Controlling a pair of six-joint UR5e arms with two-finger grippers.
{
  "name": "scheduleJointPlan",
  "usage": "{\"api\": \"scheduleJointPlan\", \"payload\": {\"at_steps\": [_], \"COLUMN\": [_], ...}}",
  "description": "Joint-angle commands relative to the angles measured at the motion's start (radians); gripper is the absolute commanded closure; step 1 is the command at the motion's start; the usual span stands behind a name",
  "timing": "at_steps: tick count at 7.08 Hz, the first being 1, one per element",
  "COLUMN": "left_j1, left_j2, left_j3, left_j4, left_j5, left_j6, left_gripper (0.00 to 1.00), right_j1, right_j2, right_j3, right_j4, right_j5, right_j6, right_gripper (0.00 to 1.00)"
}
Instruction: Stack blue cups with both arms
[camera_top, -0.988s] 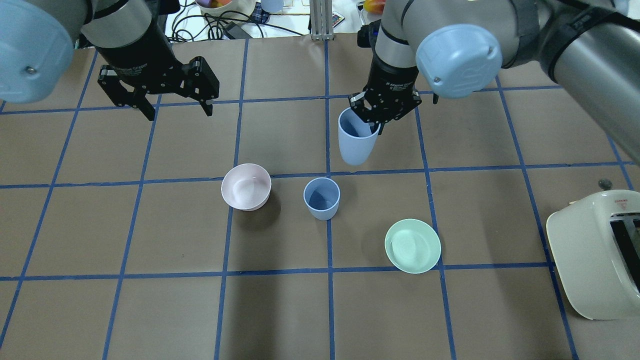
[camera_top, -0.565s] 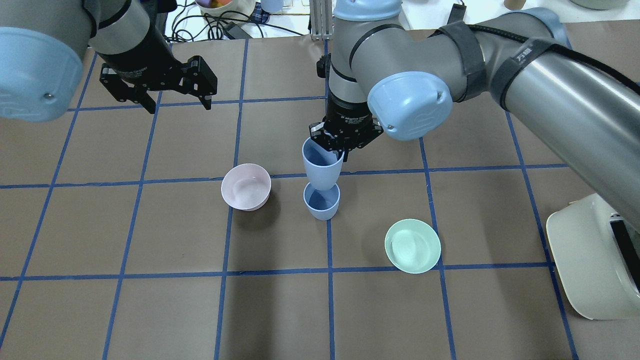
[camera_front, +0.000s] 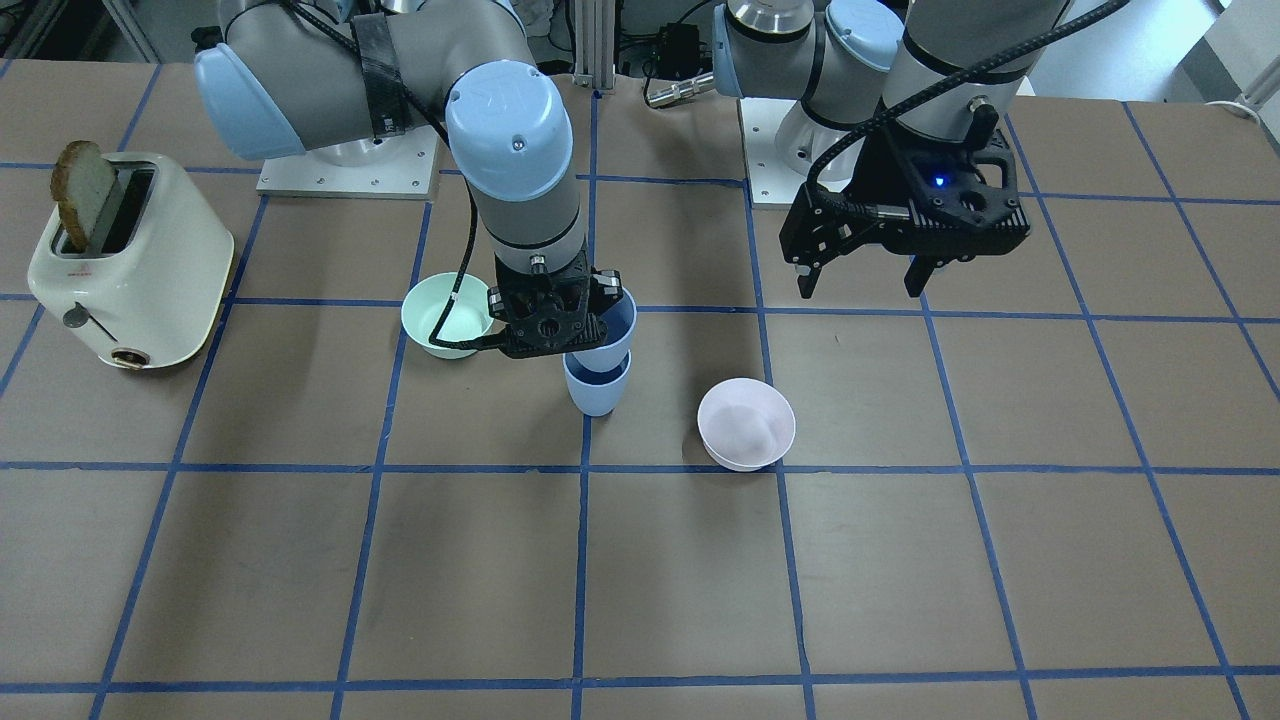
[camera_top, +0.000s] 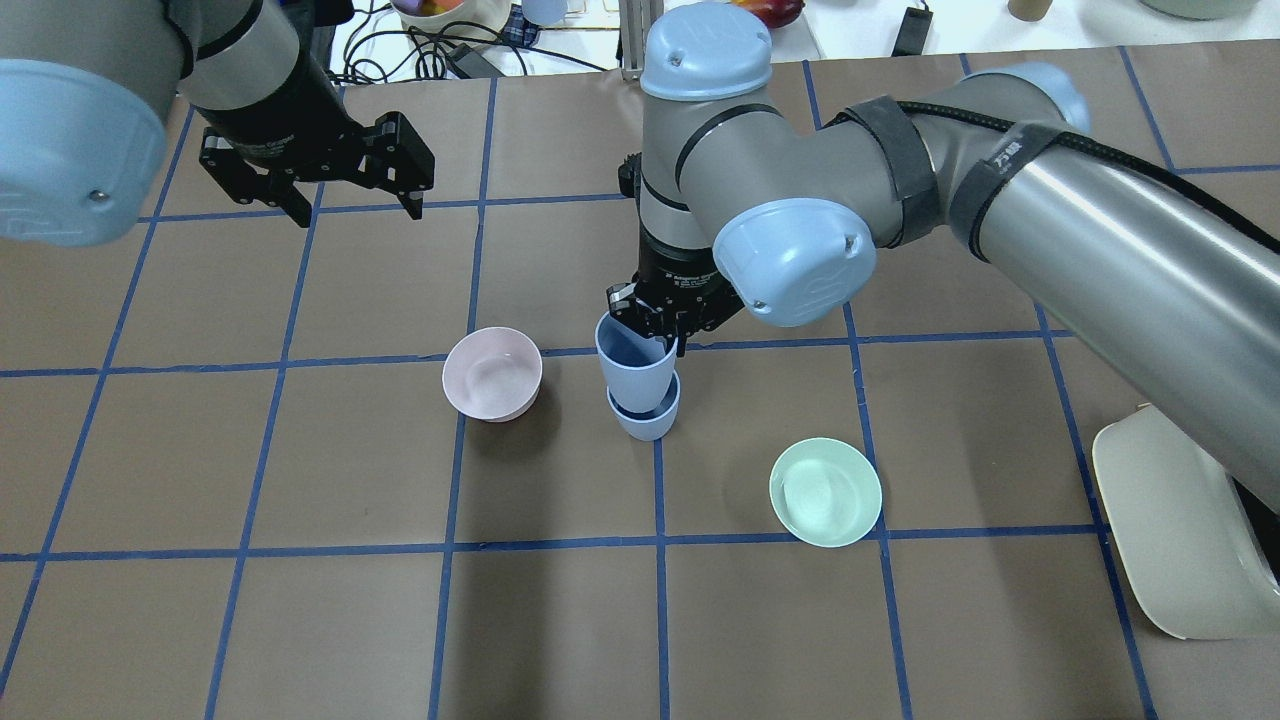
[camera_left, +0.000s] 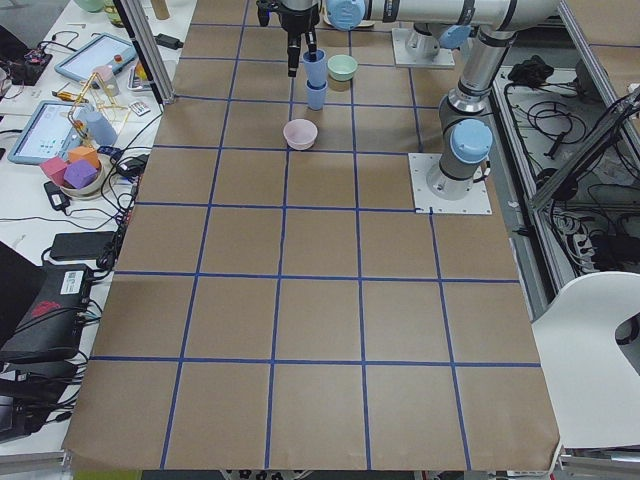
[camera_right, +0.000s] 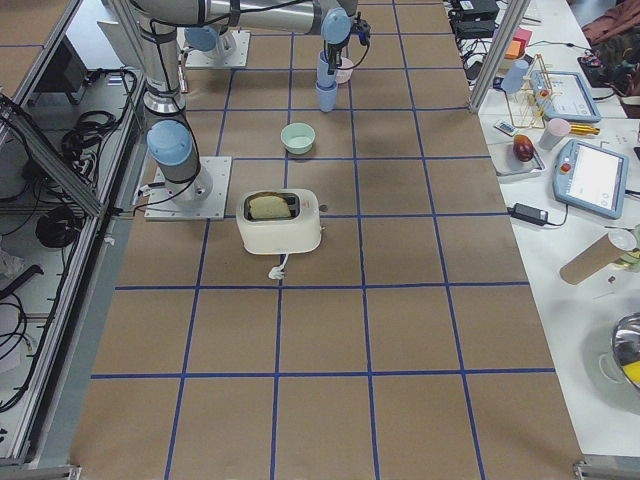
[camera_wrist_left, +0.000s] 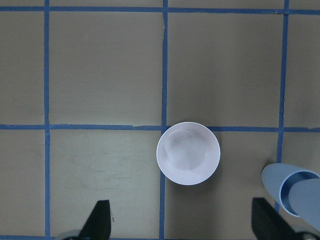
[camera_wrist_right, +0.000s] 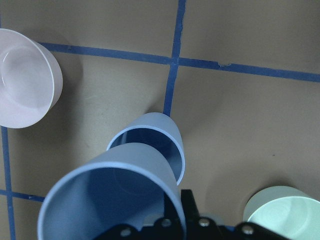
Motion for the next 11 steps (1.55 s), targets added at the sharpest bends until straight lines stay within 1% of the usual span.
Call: {"api": "scheduleJointPlan", "payload": {"at_steps": [1,2,3,4,5,6,7,8,9,10,11], "left_j1": [0.0,0.0,0.0,0.0,0.0,0.0,0.0,-0.001,-0.001,-0.001,-0.001], "left_j2": [0.002,0.002,0.002,0.002,0.002,0.002,0.002,0.002,0.003,0.005,0.006], "left_j3": [0.001,0.0,0.001,0.001,0.001,0.001,0.001,0.0,0.0,-0.002,-0.002], "left_j4": [0.0,0.0,-0.001,-0.001,-0.001,-0.001,-0.001,-0.001,-0.001,-0.001,-0.001], "left_j5": [0.0,0.0,-0.004,-0.001,0.002,0.002,0.003,0.003,0.003,0.005,0.005], "left_j6": [0.0,0.0,0.0,0.0,0.0,0.0,0.0,0.0,0.0,0.0,0.0], "left_gripper": [0.0,0.0,0.0,0.0,0.0,0.0,0.0,0.0,0.0,0.0,0.0], "right_j1": [0.0,0.0,0.0,0.0,0.0,-0.001,-0.009,-0.03,-0.071,-0.137,-0.183], "right_j2": [0.002,0.004,0.005,0.005,0.005,0.002,-0.001,-0.015,-0.047,-0.073,-0.118], "right_j3": [0.007,0.007,0.007,0.007,0.007,0.007,-0.002,-0.011,-0.029,-0.041,-0.037], "right_j4": [-0.022,-0.022,-0.022,-0.022,-0.023,-0.034,-0.033,-0.034,-0.016,0.028,0.106], "right_j5": [0.0,-0.001,-0.003,-0.003,-0.003,-0.004,-0.007,-0.009,-0.015,-0.017,-0.024], "right_j6": [0.003,0.0,-0.003,-0.003,-0.008,-0.003,0.0,0.0,0.0,-0.008,-0.029], "right_gripper": [1.0,0.89,0.7,0.56,0.44,0.25,0.11,0.0,0.0,0.0,0.0]}}
